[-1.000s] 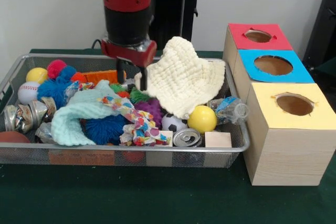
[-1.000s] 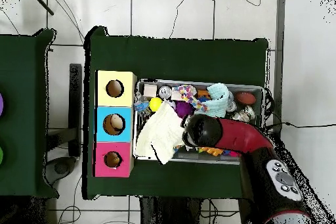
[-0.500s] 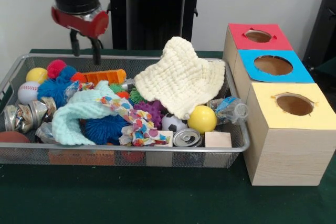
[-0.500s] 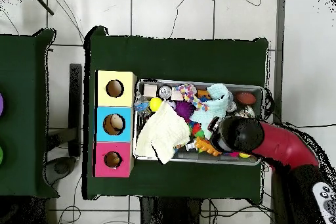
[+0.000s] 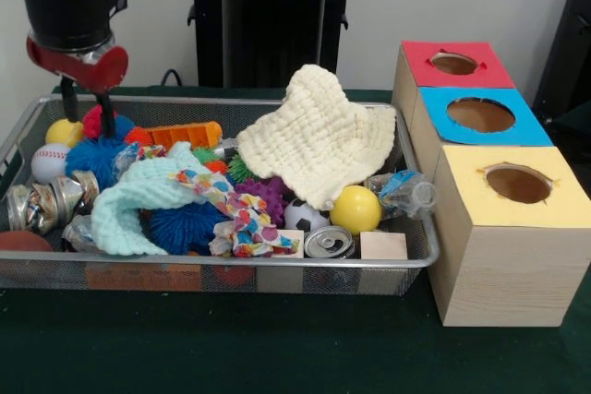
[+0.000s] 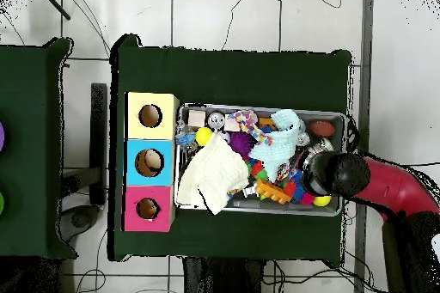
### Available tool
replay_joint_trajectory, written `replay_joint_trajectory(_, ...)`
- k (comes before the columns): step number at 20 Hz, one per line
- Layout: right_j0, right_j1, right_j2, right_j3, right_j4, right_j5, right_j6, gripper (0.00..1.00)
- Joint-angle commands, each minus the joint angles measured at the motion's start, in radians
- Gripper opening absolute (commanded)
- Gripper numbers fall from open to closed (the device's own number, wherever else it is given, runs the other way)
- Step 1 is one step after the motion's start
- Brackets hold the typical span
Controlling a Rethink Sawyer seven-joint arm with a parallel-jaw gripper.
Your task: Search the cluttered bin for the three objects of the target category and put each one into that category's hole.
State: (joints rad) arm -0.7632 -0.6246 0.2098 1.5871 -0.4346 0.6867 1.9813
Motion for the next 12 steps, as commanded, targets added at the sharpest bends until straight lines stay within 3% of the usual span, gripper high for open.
replay_joint_trajectory(1,-0.05,0.154,0.132,-0.099,-0.159,-0.035,-0.347,1.0)
replay_joint_trajectory(12,-0.117,0.283,0.179,-0.147,-0.286,-0.053,-0.346,1.0)
